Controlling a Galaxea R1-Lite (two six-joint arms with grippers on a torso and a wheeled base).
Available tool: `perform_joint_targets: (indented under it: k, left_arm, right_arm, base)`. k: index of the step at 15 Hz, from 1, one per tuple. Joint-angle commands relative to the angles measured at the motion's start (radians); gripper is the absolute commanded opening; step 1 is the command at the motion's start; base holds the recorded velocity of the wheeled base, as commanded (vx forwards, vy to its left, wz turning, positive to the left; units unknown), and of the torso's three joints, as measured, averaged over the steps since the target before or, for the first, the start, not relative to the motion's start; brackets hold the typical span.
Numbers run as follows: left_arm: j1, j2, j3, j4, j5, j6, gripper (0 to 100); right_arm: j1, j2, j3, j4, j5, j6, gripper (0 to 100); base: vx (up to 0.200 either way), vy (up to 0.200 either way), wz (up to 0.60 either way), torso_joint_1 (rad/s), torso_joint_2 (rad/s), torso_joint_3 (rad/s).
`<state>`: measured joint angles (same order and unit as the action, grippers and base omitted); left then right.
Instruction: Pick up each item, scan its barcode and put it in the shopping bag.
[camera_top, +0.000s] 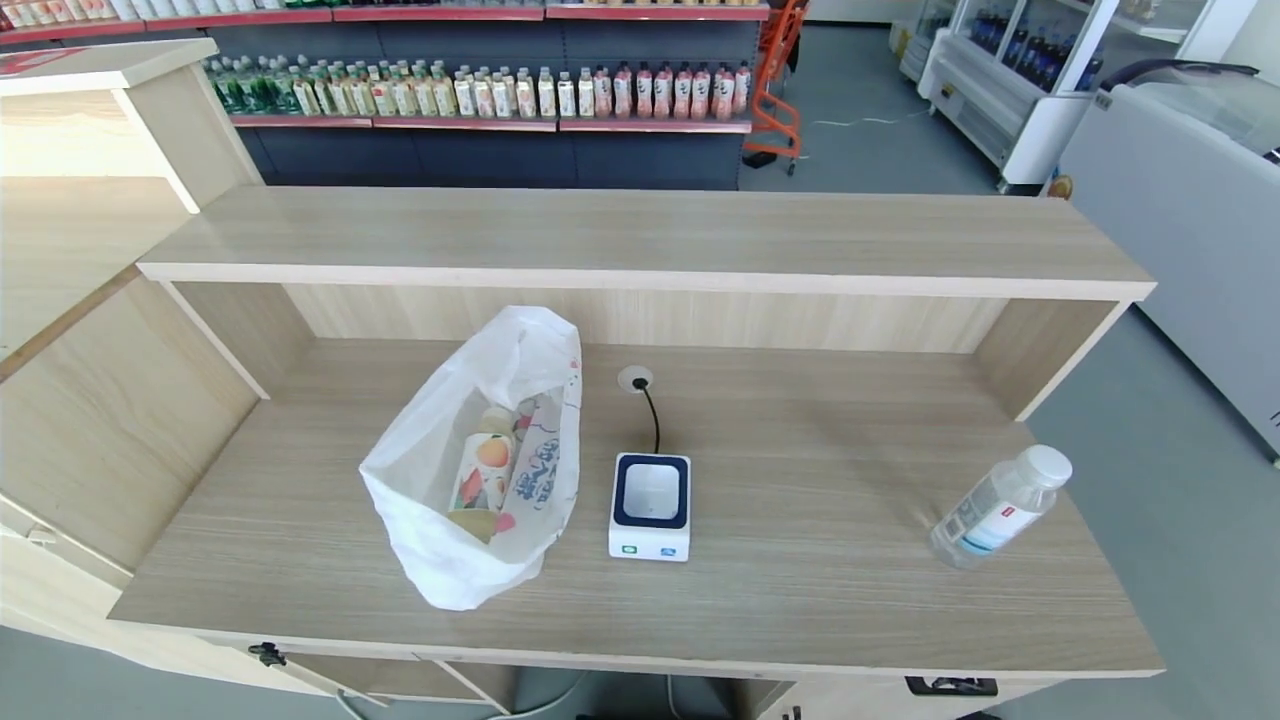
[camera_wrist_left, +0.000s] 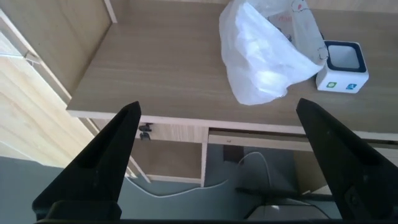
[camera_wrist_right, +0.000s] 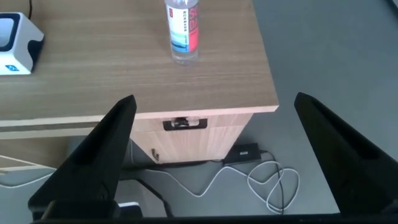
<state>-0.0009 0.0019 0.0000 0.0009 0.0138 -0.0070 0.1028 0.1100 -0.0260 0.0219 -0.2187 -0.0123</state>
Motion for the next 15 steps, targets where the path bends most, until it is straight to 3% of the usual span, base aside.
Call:
perform_joint_targets:
  k: [1, 3, 5, 12, 15]
  left_arm:
    - [0.001, 0.000, 0.000, -0.001, 0.000, 0.002, 100]
    - [0.001, 0.000, 0.000, -0.001, 0.000, 0.002, 100]
    - [0.001, 0.000, 0.000, -0.001, 0.000, 0.002, 100]
    - [0.001, 0.000, 0.000, -0.001, -0.002, 0.004, 100]
    - [0.001, -0.002, 0.000, -0.001, -0.002, 0.005, 100]
  right_arm:
    - [0.002, 0.013, -0.002, 0.001, -0.001, 0.000, 100]
    - [0.003, 0.019, 0.000, 0.001, -0.001, 0.000, 100]
    - [0.003, 0.022, -0.002, 0.001, -0.001, 0.000, 100]
    - [0.005, 0.019, 0.000, 0.001, -0.001, -0.001, 100]
    - [0.006, 0.013, 0.000, 0.001, 0.030, -0.001, 100]
  base:
    - [-0.200, -0.200, 0.00, -0.007, 0.00, -0.002]
    - [-0.200, -0.200, 0.00, 0.000, 0.00, 0.002]
    - [0.000, 0.000, 0.00, 0.000, 0.00, 0.000]
    - [0.000, -0.200, 0.00, -0.001, 0.00, 0.004]
    - [0.000, 0.000, 0.00, 0.000, 0.00, 0.000]
